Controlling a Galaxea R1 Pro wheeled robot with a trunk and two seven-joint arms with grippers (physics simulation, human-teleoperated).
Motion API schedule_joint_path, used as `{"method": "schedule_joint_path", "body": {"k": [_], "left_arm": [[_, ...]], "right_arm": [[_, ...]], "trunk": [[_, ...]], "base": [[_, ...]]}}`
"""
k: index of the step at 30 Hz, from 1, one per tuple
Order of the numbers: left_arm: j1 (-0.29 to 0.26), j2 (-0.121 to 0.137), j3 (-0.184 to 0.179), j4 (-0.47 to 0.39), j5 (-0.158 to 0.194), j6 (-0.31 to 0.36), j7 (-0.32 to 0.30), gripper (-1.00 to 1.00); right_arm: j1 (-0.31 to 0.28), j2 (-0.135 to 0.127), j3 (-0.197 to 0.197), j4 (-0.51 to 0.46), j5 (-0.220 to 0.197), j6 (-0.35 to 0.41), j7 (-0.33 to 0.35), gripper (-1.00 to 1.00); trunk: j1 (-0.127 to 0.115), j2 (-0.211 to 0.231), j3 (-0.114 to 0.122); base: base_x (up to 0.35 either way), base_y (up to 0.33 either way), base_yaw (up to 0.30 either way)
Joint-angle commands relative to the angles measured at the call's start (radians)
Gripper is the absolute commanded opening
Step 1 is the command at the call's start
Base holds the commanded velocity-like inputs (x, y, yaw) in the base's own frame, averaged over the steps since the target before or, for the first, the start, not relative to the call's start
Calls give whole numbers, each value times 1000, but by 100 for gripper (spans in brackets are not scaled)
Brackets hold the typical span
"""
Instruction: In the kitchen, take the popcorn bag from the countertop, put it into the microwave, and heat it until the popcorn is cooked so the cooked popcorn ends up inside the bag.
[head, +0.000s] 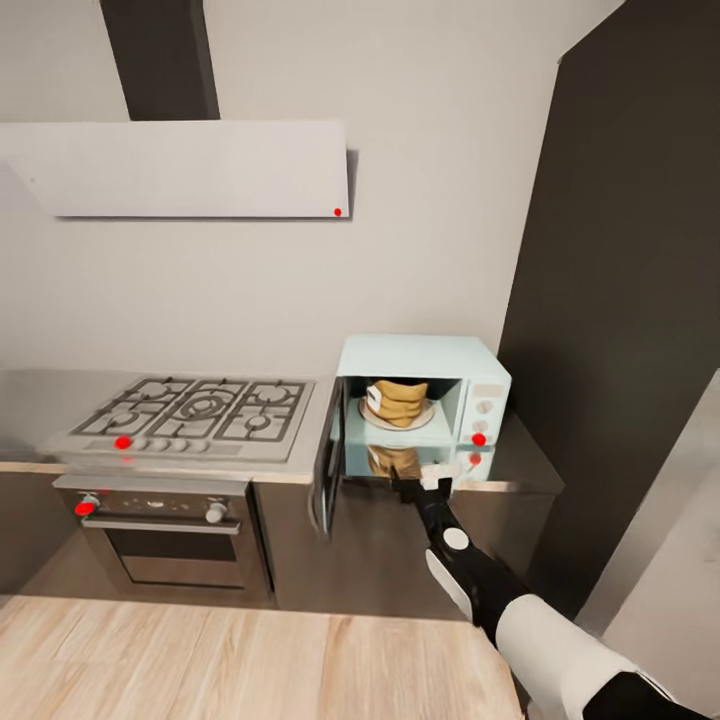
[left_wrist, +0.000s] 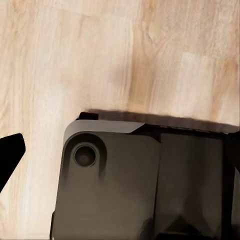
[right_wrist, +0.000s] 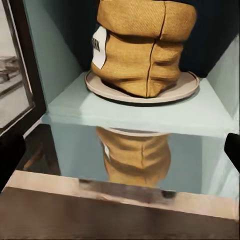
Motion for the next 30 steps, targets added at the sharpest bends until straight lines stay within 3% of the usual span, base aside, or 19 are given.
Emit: {"method": "schedule_joint_path", "body": {"k": [1,3,5,8,10,12,16,19,22,24,27,28,30], "left_arm": [[-1,0,5,1,3,-3,-1,100],[-3,0,9,1,4,-3,-1,100],[-7,1,38,-2,8,-2,1,100],[-14,6,87,-7,4,-2,-1,100],[-67,8,101,-10,-1,-2,-7,100],[-132,5,102,-13,0,-2,-11,100],[-211,-25,97,-111,-1,-2,-13,100],[-230,-61,96,-368,2,2,-14,100],[-267,-87,95,-526,5,36,-13,100],[-352,-101,96,-582,6,110,-14,100],[-506,-98,101,-606,8,176,-9,100],[-556,-95,106,-609,8,188,-9,100],[-600,-84,110,-610,6,197,-10,100]], "right_arm": [[10,-11,8,-16,-10,-4,-8,100],[100,-79,3,-145,-10,-2,-9,100],[179,-122,2,-258,-10,12,-13,100],[304,-170,1,-400,-9,45,-25,100],[418,-206,-1,-493,-9,59,-59,100],[486,-217,0,-519,-9,63,-91,100],[582,-213,6,-495,-8,63,-100,100],[652,-199,32,-382,-9,56,-97,100],[665,-174,68,-286,-9,54,-96,100],[668,-160,103,-208,-9,53,-95,100],[665,-108,166,-61,-9,38,-92,100],[662,-98,173,-17,-9,23,-91,100],[659,-91,177,14,-9,9,-91,100]], "trunk": [[0,-2,-2],[0,-2,-2],[0,-2,-2],[0,-2,-2],[0,-2,-2],[0,-2,-2],[0,-2,-2],[0,-2,-2],[0,-2,-2],[0,-2,-2],[0,-2,-2],[0,-2,-2],[0,-2,-2]], "base": [[-326,0,0],[-136,0,0],[-42,0,0],[-14,0,0],[-3,0,0],[0,0,0],[0,0,0],[0,0,0],[0,0,0],[0,0,0],[0,0,0],[0,0,0],[0,0,0]]}}
